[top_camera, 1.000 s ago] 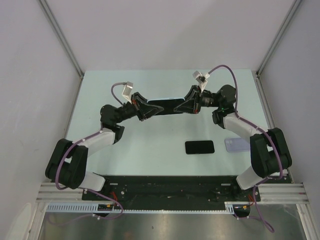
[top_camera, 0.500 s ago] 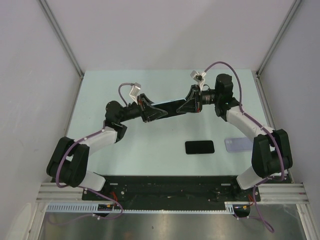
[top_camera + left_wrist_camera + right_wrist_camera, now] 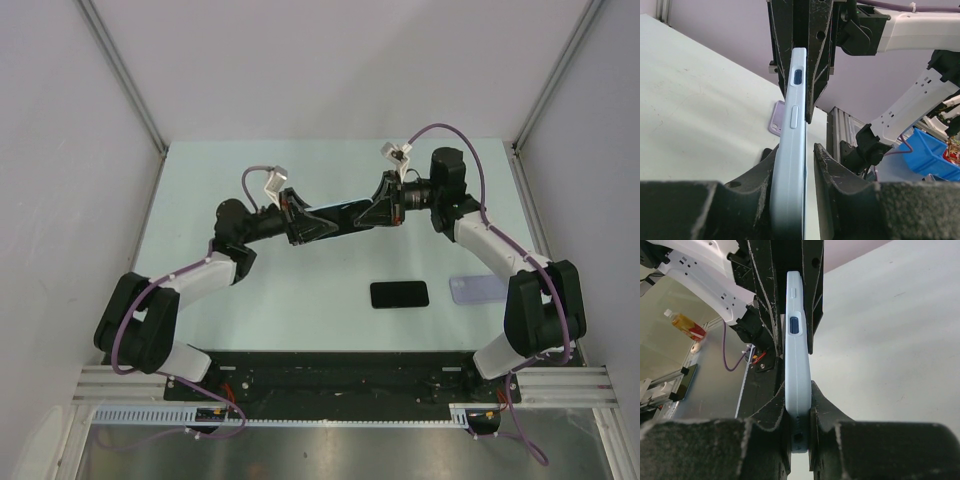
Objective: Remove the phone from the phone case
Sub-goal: Remove the phone case from the phone.
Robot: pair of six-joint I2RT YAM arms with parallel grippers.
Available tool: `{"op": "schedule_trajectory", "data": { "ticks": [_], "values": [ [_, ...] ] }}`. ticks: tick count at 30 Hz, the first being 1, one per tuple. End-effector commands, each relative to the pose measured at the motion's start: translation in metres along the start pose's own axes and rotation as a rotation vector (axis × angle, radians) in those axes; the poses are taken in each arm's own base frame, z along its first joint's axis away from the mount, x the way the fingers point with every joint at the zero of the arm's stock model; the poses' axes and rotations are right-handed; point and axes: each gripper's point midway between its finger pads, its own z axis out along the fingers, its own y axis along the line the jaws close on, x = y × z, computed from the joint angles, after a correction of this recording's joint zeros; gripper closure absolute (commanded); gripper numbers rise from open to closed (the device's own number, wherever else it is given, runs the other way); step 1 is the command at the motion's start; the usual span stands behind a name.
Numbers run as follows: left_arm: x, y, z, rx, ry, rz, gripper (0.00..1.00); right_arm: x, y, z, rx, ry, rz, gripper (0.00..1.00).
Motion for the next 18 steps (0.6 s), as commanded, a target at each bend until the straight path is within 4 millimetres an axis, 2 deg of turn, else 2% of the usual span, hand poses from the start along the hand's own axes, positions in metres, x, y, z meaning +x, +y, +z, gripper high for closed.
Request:
{"op": "schedule_trajectory", "data": {
  "ticks": [1, 13, 18],
  "values": [
    [-0.0079, -0.0146, 0.0082, 0.061, 0.007, 0.067, 0.67, -0.0438, 0.0028, -0.0098, 0.078, -0.074, -0.130, 1.00],
    [-0.0062, -0.0140, 0.0094, 0.056, 0.010, 0.070, 0.64, -0.0487, -0.0001, -0.0137, 0.106, -0.091, -0.126, 1.00],
    [-0.0055, -0.0132, 0.0099, 0.053, 0.010, 0.070, 0.68, -0.0456, -0.0015, -0.0118, 0.100, -0.084, -0.119, 1.00]
  ]
}}
